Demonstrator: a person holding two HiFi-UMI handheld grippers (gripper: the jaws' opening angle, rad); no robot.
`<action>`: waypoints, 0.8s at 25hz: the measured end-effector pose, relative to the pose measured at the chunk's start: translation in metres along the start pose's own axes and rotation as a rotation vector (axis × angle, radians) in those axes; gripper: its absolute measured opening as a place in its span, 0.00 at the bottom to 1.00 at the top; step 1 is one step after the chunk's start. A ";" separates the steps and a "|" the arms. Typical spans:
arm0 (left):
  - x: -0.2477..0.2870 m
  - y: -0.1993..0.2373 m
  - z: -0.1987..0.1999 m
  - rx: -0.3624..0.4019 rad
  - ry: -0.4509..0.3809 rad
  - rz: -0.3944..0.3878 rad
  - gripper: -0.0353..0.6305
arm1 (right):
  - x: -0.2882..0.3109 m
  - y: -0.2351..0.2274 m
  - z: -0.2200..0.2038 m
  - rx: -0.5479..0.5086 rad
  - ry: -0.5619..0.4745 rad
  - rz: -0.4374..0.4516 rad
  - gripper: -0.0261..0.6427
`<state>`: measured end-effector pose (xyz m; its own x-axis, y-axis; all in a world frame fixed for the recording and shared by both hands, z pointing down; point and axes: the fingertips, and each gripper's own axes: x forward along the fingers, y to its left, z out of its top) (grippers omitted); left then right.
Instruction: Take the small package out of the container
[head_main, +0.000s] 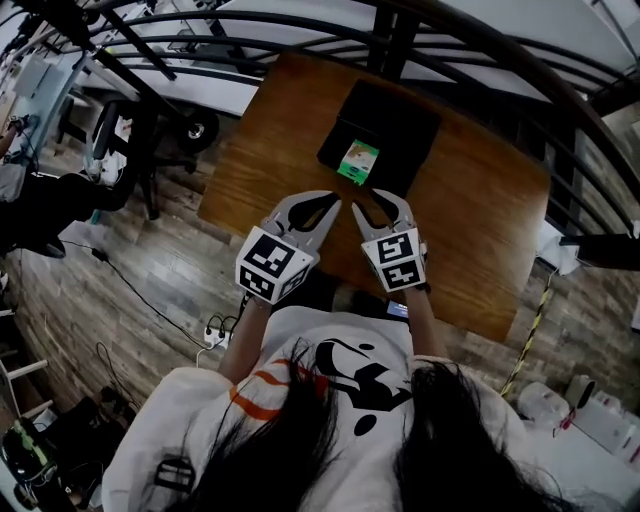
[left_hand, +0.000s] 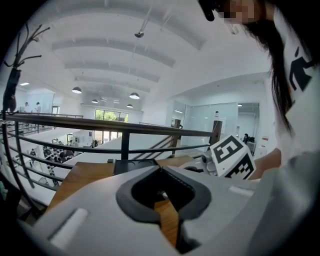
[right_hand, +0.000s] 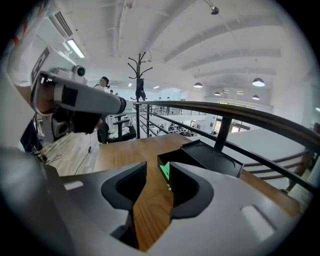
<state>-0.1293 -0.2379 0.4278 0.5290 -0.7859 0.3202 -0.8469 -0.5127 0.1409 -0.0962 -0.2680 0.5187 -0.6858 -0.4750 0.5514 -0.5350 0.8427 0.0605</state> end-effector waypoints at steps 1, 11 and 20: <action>0.000 0.003 0.002 0.003 -0.001 -0.008 0.05 | 0.007 -0.002 -0.001 -0.014 0.013 -0.002 0.29; 0.006 0.006 0.007 0.032 -0.002 -0.069 0.05 | 0.055 -0.026 -0.027 -0.070 0.142 -0.031 0.37; -0.004 0.017 0.002 0.036 0.005 -0.090 0.05 | 0.102 -0.032 -0.042 -0.221 0.281 -0.039 0.50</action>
<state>-0.1462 -0.2442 0.4267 0.6029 -0.7342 0.3122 -0.7931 -0.5938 0.1353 -0.1278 -0.3330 0.6078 -0.4886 -0.4453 0.7503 -0.4171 0.8746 0.2474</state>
